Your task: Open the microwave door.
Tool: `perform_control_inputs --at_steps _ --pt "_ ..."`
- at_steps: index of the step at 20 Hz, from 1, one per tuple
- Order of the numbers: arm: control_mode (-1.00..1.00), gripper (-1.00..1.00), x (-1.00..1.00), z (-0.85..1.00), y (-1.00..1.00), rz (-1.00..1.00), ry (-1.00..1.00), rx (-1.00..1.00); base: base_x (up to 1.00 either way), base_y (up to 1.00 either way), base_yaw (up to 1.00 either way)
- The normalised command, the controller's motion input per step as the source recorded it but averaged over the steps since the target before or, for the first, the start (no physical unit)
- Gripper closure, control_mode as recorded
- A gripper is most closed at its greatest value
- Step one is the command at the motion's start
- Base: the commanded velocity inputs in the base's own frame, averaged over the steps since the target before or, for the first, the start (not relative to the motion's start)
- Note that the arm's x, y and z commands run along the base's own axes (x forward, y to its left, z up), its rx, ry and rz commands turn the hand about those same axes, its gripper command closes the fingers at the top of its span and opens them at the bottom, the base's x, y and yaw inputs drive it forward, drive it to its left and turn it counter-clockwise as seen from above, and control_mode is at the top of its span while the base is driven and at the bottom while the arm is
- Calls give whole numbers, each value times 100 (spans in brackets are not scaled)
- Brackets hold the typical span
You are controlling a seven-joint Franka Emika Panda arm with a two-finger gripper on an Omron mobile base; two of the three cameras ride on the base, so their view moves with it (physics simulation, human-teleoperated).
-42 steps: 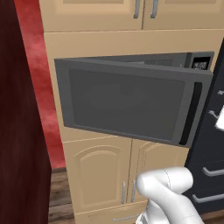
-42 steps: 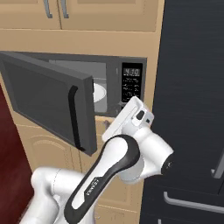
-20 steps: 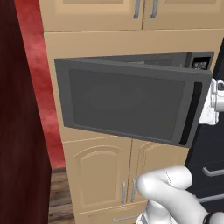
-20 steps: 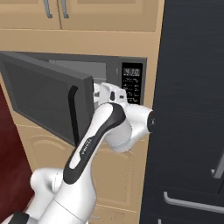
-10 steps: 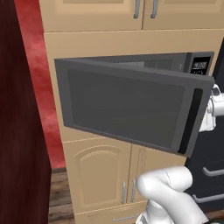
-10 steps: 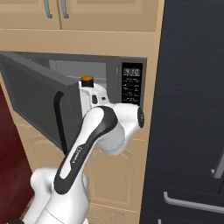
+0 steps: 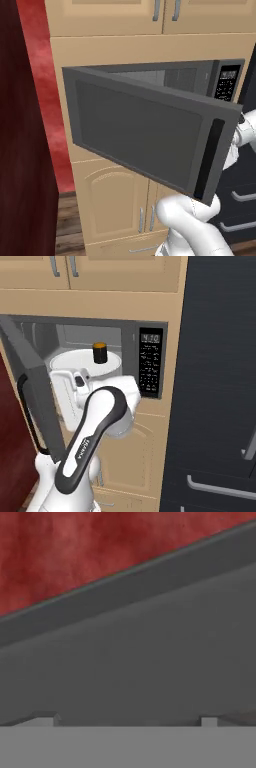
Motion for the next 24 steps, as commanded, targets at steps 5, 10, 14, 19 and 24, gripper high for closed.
perform_control_inputs --at_steps 5,10,14,19,24 --pt "-100 -100 -62 -17 100 39 -10 5 0 0 0" --pt "-100 -100 -55 -23 100 33 -19 7 0 0 0" --pt "-100 -100 -36 -23 100 23 -29 11 0 0 0" --pt "-100 -100 -22 -19 100 18 -27 10 0 0 0" --pt "-100 -100 -21 -11 100 15 -25 7 0 0 0"
